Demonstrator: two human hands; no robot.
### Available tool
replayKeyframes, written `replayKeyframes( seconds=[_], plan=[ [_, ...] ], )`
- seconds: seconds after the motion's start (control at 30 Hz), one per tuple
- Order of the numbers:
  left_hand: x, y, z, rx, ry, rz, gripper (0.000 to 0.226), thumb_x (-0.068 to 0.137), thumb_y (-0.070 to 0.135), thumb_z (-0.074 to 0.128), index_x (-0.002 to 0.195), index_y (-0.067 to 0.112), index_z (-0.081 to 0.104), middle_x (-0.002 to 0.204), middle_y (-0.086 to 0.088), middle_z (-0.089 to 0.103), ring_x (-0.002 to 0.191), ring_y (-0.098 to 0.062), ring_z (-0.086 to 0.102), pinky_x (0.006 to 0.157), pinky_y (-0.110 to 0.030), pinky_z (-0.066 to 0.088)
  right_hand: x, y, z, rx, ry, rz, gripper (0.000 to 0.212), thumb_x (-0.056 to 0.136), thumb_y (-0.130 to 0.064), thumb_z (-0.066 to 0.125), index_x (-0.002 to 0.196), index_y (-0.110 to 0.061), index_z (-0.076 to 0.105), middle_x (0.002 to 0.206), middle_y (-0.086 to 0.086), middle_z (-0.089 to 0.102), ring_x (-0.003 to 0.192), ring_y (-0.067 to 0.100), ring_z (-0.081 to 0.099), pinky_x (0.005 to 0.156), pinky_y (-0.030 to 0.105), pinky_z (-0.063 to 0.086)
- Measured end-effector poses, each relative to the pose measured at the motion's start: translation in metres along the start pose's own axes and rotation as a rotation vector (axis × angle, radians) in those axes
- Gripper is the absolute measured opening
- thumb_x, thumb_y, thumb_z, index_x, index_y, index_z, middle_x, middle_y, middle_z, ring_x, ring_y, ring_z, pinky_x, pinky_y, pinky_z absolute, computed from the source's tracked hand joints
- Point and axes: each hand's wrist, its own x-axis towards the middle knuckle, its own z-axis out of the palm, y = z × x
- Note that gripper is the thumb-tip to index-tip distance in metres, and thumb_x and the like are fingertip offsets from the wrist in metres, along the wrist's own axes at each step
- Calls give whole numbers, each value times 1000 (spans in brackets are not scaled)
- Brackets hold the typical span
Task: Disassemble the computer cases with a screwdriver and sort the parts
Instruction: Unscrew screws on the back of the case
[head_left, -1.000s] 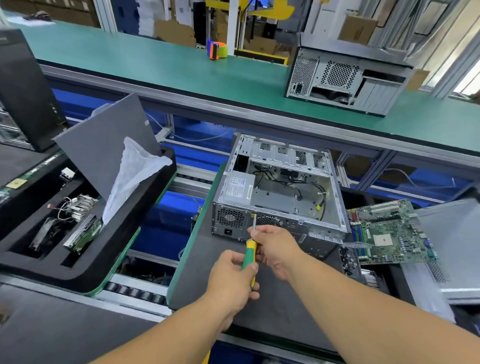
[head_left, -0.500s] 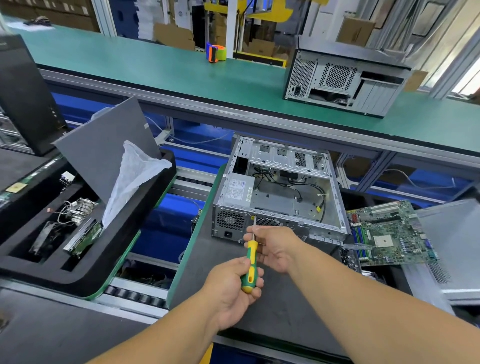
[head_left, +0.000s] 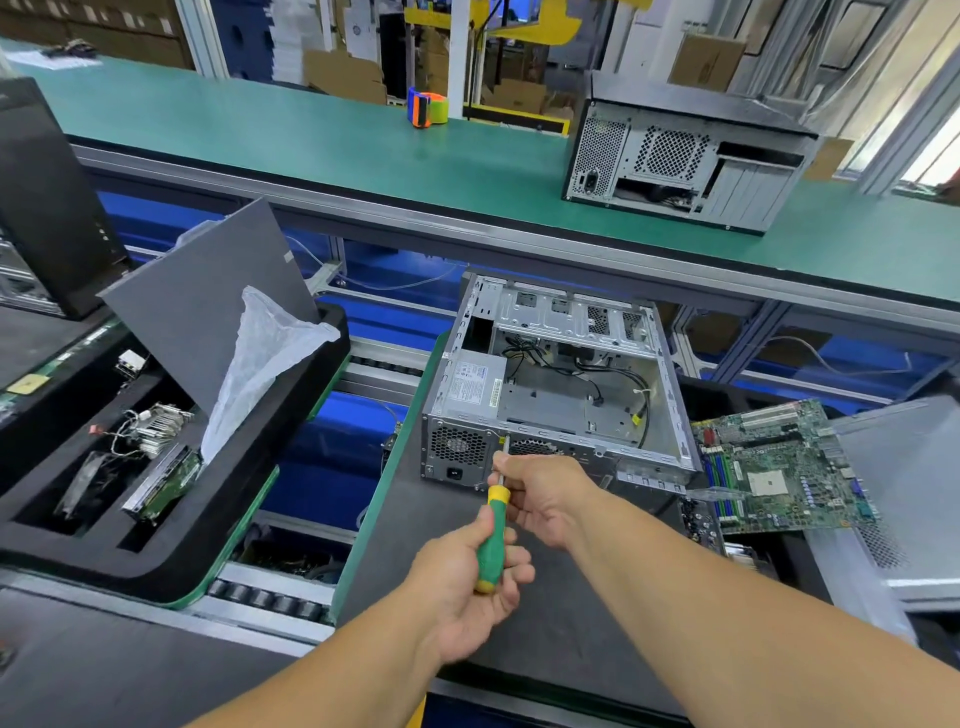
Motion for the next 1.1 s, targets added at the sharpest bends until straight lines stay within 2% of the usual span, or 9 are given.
replayKeyframes(
  seconds=[0.2, 0.3, 0.43, 0.53, 0.67, 0.8, 0.87, 1.0, 1.1],
  plan=[
    [1, 0, -5, 167, 52, 67, 37, 102, 44, 61, 103, 8, 63, 68, -6, 53, 51, -12, 41, 38, -19, 25, 1, 1, -1, 19, -32, 64, 8, 94, -18, 74, 95, -11, 70, 71, 6, 72, 56, 17, 64, 54, 26, 54],
    [7, -5, 2, 296, 167, 207, 28, 95, 31, 74, 95, 8, 58, 60, -3, 53, 46, -11, 43, 39, -21, 33, 4, 2, -2, 7, -18, 33, 9, 93, -17, 76, 94, -10, 71, 71, 8, 72, 56, 18, 63, 55, 28, 53],
    [4, -2, 5, 63, 120, 65, 33, 99, 36, 68, 106, 4, 63, 72, -12, 68, 53, -17, 60, 45, -24, 48, 4, 6, -1, 25, -16, 15, 12, 92, -21, 77, 92, -12, 69, 68, 5, 70, 53, 16, 62, 49, 25, 51],
    [2, -1, 3, -13, -20, -70, 48, 102, 54, 54, 100, 7, 66, 82, -14, 70, 59, -18, 61, 48, -25, 46, 4, 8, -2, 19, 7, 5, 24, 93, -33, 75, 89, -10, 73, 67, 5, 70, 52, 18, 61, 51, 28, 52],
    [1, 7, 4, 40, -54, -82, 55, 101, 61, 51, 91, 10, 69, 71, -8, 59, 54, -15, 48, 42, -21, 35, -1, 7, 0, 22, -17, 16, 32, 98, -37, 68, 92, -6, 75, 70, 7, 74, 50, 20, 63, 37, 23, 42],
    [11, 3, 8, 303, 176, 192, 50, 89, 51, 76, 101, 6, 60, 69, -10, 55, 48, -16, 49, 39, -24, 34, 2, 5, 5, -8, 6, -1, 27, 98, -34, 69, 88, -9, 72, 67, 5, 71, 57, 17, 61, 67, 34, 54],
    [13, 1, 9, 339, 223, 263, 38, 92, 38, 77, 98, 5, 59, 72, -13, 58, 47, -17, 54, 40, -25, 42, 3, 6, 5, -32, 14, -1, 27, 98, -35, 69, 88, -11, 72, 68, 4, 73, 57, 16, 62, 66, 31, 54],
    [8, 6, 4, 115, 64, 21, 44, 100, 49, 61, 99, 6, 67, 79, -14, 69, 58, -19, 64, 43, -24, 50, 0, 7, 5, -47, 23, 12, 27, 101, -37, 64, 95, -12, 72, 72, 1, 75, 49, 15, 62, 48, 25, 46],
    [5, 8, 1, 14, -68, -102, 51, 98, 58, 56, 94, 9, 69, 79, -11, 66, 60, -15, 55, 38, -19, 38, -3, 5, 5, 3, -1, 36, 29, 104, -35, 59, 103, -9, 72, 81, 5, 78, 57, 19, 67, 41, 23, 44]
  ],
)
